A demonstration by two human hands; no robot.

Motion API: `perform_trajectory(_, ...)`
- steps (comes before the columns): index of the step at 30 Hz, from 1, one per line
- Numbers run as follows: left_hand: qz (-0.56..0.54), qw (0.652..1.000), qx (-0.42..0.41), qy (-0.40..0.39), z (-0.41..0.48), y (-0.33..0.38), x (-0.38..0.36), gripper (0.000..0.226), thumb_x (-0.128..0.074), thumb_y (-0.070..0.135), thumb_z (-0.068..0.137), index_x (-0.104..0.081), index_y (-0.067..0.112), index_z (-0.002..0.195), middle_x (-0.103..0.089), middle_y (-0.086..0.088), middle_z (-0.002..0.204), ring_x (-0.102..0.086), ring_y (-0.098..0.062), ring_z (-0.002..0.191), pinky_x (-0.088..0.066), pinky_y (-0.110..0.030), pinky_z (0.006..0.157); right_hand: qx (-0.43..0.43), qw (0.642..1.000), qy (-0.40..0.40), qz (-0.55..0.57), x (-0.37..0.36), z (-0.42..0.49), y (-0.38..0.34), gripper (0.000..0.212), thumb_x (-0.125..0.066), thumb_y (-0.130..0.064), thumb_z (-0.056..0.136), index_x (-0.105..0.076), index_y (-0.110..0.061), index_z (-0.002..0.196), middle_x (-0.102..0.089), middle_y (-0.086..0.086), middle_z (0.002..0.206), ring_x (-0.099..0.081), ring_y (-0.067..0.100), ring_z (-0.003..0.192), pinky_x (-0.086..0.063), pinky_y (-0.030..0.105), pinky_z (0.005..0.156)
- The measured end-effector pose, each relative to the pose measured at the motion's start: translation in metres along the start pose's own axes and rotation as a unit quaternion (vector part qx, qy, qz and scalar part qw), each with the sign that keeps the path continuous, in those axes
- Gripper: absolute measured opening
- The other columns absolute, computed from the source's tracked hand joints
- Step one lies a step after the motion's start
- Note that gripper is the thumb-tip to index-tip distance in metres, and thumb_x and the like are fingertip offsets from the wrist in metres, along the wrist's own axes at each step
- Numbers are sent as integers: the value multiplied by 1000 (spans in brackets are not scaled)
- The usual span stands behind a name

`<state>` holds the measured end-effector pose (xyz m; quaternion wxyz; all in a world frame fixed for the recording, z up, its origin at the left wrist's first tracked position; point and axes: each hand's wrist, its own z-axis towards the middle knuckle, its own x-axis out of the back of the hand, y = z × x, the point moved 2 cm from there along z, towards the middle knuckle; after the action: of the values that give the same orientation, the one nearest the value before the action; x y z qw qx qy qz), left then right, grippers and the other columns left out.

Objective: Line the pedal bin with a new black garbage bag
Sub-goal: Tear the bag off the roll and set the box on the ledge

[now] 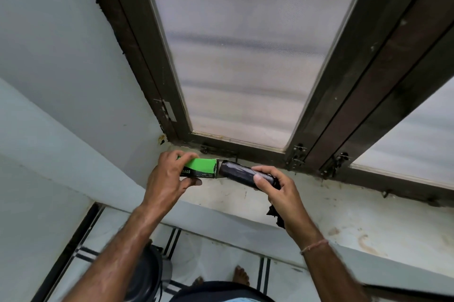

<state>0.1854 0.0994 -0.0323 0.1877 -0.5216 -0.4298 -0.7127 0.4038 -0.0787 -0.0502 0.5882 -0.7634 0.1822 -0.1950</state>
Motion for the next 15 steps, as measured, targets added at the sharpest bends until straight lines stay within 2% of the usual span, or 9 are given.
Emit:
perform_trajectory(3,-3,1000,-1,-2,2,1,2,62,-88,37,78,-65,29,134,-61,3,125,-47,-21,123,-41,-31,76,8,998,-32,-49,5,0,-5,18,-70,-31,101,-76,-39,115,-73,-11,104,-67,8,80,-53,26,52)
perform_trajectory(7,13,1000,-14,-4,4,4,3,63,-89,37,76,-65,29,133,-62,3,123,-49,-21,121,-42,-31,76,19,997,-37,-66,3,2,-8,19,-72,-27,100,-77,-37,114,-74,-4,109,-70,22,93,-59,31,57)
perform_trajectory(12,33,999,-32,-23,3,6,1,63,-89,39,76,-66,27,134,-63,1,124,-51,-21,119,-45,-31,77,26,998,-21,-46,0,1,-5,21,-73,-24,99,-77,-37,115,-74,-8,110,-70,16,94,-56,27,54)
perform_trajectory(15,20,998,-38,-37,1,11,-3,63,-86,41,78,-64,29,136,-62,2,126,-49,-19,120,-48,-33,82,15,1000,-16,-14,-5,0,-1,19,-73,-28,100,-77,-40,114,-74,-15,106,-68,8,84,-57,28,55)
